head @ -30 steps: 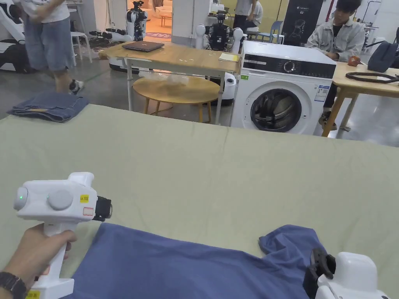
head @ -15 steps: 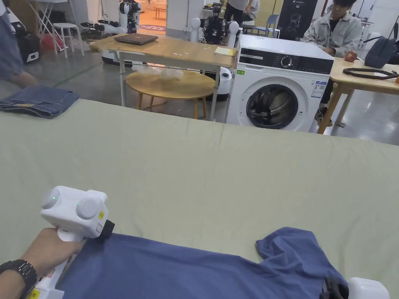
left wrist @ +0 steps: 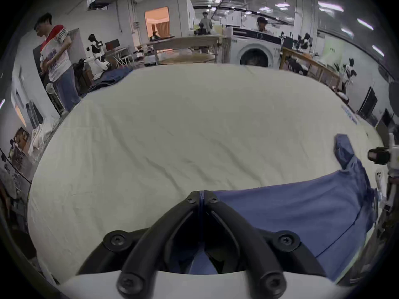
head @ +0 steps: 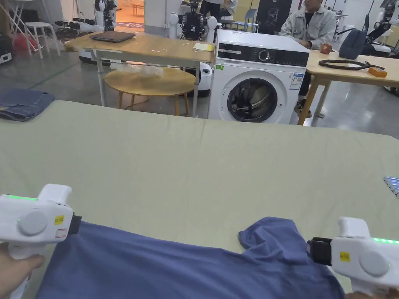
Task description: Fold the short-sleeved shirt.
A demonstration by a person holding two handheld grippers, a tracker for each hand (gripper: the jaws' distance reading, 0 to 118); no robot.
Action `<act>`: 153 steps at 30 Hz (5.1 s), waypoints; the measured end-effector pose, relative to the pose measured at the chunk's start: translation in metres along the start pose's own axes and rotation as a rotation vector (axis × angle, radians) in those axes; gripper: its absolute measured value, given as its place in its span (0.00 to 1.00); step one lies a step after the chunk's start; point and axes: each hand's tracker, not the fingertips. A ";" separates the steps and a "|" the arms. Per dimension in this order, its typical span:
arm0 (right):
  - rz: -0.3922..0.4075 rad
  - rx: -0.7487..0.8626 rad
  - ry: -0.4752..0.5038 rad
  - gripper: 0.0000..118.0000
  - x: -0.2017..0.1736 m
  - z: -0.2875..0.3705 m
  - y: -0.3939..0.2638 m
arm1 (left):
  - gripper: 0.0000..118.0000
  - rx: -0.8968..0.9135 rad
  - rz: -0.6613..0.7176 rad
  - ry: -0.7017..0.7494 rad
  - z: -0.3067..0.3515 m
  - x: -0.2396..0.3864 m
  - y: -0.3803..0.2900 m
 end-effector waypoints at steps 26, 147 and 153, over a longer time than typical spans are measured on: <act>0.003 0.010 0.046 0.00 -0.007 0.015 0.005 | 0.00 0.056 0.074 -0.036 0.045 -0.010 -0.028; 0.042 0.579 0.053 0.00 -0.142 0.171 -0.149 | 0.03 -0.080 0.541 -0.640 0.108 -0.098 -0.194; 0.040 0.573 0.064 0.00 -0.143 0.167 -0.147 | 0.03 -0.044 0.518 -0.471 0.157 -0.135 -0.175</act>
